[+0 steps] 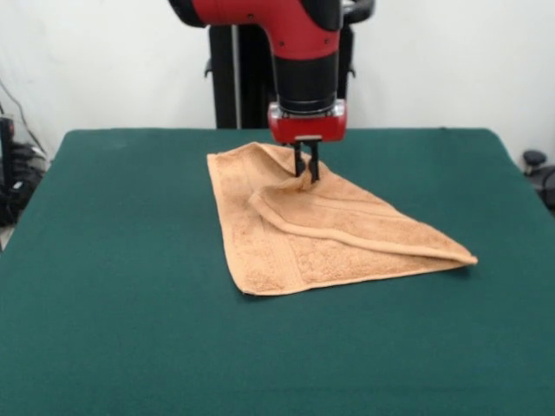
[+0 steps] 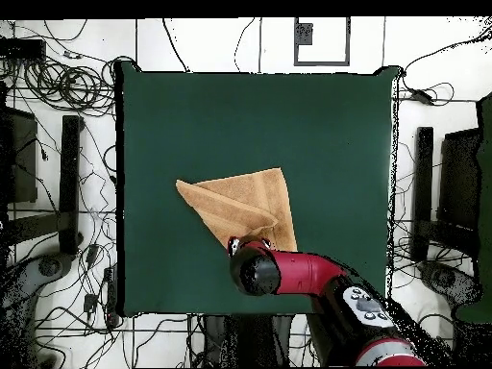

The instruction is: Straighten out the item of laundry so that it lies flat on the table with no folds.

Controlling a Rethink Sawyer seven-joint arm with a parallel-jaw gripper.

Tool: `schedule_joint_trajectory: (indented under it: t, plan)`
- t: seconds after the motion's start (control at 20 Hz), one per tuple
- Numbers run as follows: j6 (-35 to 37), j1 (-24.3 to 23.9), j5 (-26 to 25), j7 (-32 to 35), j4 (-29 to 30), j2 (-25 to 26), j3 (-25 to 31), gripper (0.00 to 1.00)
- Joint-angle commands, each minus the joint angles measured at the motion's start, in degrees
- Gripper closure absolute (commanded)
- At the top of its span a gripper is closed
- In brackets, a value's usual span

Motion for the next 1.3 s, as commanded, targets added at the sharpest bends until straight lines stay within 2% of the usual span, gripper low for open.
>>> schedule_joint_trajectory:
  t: [0.05,0.3,0.4,0.45,0.7,0.85,1.0,1.3]
  plan:
    - [-2.05,1.08,-1.91,3.62,-4.92,-0.15,5.77,1.00]
    - [-2.28,1.06,-2.15,3.45,-5.30,0.04,5.51,1.00]
    - [-3.44,2.92,-2.30,4.20,-5.89,-0.09,3.26,1.00]
    - [-4.02,3.85,-2.38,4.57,-6.18,-0.16,2.13,0.00]
    - [-1.74,4.70,-1.58,4.82,-6.93,-0.48,1.23,0.00]
    - [4.52,4.66,1.59,5.57,-5.50,-3.08,2.27,0.00]
    - [6.23,6.17,3.35,7.08,-5.20,-4.08,1.77,0.00]
    - [11.13,6.62,6.12,6.50,-8.48,-3.43,3.02,0.00]
